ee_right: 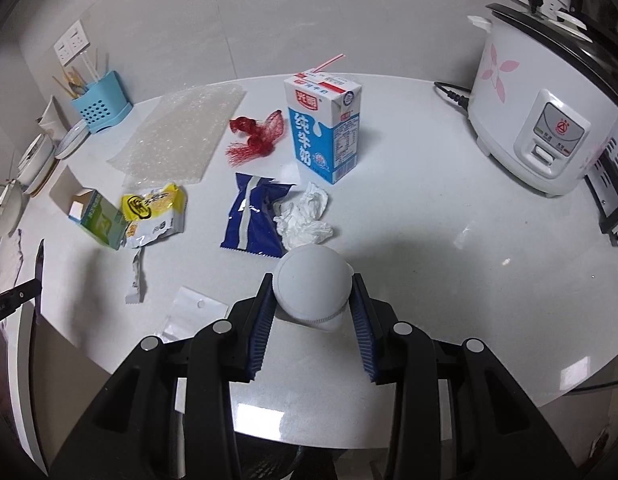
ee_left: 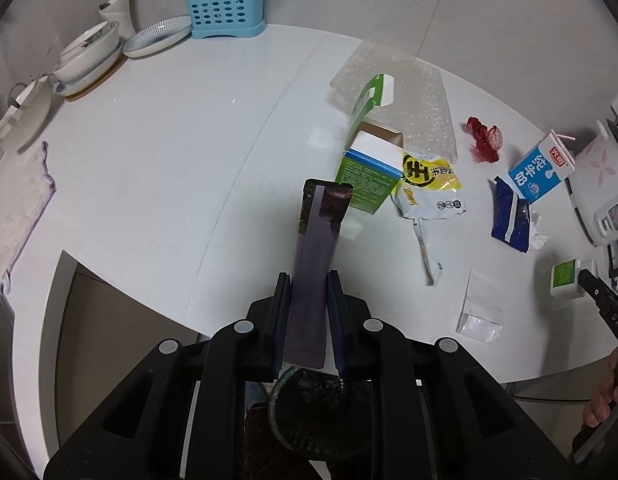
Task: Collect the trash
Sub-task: 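Carry the lighter and pill bottle down over the teal wastebasket with both tools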
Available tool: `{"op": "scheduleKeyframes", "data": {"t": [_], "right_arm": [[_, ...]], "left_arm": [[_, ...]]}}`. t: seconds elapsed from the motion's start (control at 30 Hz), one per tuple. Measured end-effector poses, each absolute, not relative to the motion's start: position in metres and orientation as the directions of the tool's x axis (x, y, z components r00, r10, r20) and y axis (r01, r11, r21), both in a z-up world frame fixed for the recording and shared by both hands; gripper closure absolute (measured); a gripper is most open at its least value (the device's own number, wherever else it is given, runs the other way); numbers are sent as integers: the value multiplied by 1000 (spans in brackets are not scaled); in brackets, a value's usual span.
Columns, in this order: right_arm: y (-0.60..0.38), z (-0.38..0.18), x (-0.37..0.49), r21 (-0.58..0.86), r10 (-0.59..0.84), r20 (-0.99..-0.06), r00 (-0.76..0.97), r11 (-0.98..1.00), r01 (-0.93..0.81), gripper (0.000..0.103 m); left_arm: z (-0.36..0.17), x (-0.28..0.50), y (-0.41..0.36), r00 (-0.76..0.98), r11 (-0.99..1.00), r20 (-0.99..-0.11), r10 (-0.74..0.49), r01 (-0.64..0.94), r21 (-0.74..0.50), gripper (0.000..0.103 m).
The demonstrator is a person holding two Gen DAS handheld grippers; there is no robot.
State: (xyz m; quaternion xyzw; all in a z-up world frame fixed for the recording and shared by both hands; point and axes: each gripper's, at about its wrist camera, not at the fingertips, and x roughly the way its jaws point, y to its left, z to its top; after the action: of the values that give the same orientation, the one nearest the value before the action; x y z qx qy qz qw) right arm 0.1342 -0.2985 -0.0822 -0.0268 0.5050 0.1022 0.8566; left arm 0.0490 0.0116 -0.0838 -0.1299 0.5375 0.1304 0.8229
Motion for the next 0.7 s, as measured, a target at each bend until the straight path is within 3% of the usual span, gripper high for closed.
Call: {"op": "scheduleKeyframes", "data": {"t": [0.27,0.7], "right_arm": [[-293,-76,109,41,149,-863,483,973,-226,67],[-257,-57,33,51,122,-826,551,988,-143,67]], "left_arm": [[-85,29,-6,392,943,-918,50,-321,-86,86],[-80,-16,-12,454,986,-889,-64,-110,-128,86]]}}
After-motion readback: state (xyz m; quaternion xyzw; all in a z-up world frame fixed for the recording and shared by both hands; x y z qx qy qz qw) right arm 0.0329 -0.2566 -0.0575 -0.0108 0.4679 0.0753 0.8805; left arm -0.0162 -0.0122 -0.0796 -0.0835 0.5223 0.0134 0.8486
